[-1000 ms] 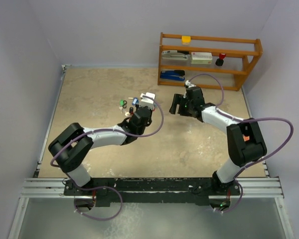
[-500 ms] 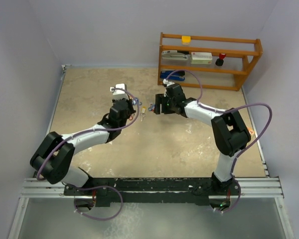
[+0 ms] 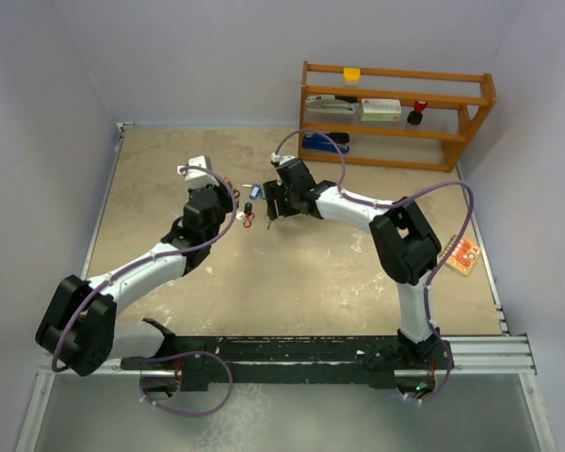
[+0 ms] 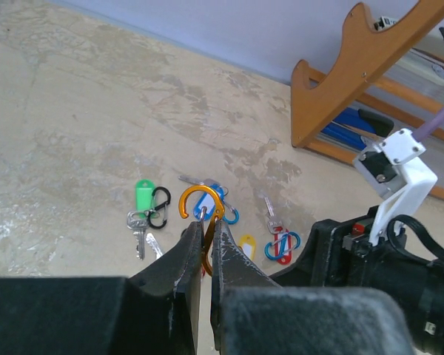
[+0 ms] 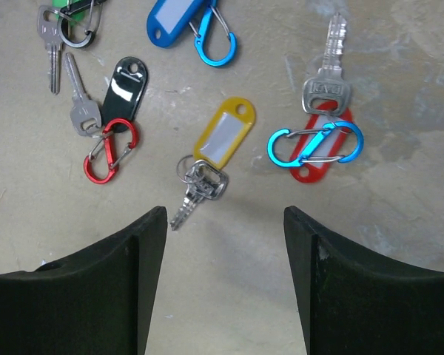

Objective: Put the keys on the keyring

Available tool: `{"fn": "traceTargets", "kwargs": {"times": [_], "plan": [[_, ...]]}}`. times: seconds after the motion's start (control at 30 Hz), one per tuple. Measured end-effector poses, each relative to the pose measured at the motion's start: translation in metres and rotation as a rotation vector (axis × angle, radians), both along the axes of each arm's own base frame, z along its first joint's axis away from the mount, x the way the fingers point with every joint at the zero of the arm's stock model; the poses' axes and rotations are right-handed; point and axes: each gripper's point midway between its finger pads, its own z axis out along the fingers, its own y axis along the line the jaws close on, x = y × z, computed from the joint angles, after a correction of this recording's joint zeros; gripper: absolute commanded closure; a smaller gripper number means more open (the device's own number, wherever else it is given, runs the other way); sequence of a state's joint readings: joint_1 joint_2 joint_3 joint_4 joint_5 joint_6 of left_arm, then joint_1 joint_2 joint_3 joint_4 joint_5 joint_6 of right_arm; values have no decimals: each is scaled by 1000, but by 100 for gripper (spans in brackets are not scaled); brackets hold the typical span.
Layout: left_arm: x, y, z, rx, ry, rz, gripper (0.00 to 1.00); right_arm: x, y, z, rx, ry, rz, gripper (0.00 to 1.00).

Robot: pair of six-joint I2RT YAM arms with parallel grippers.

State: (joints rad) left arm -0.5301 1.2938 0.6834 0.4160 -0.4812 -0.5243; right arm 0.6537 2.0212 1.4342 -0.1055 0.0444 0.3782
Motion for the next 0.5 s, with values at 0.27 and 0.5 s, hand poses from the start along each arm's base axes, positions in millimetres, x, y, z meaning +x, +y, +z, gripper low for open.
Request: {"fn": "traceTargets", "kwargs": {"times": [0.27,0.5], "plan": [[-9,20,9,-22,-11,40,100,3,18,-11,-76,-29,48,34],[-9,24,13,-26,-16,50,100,0,19,-22,-141,-46,101,35]]}}
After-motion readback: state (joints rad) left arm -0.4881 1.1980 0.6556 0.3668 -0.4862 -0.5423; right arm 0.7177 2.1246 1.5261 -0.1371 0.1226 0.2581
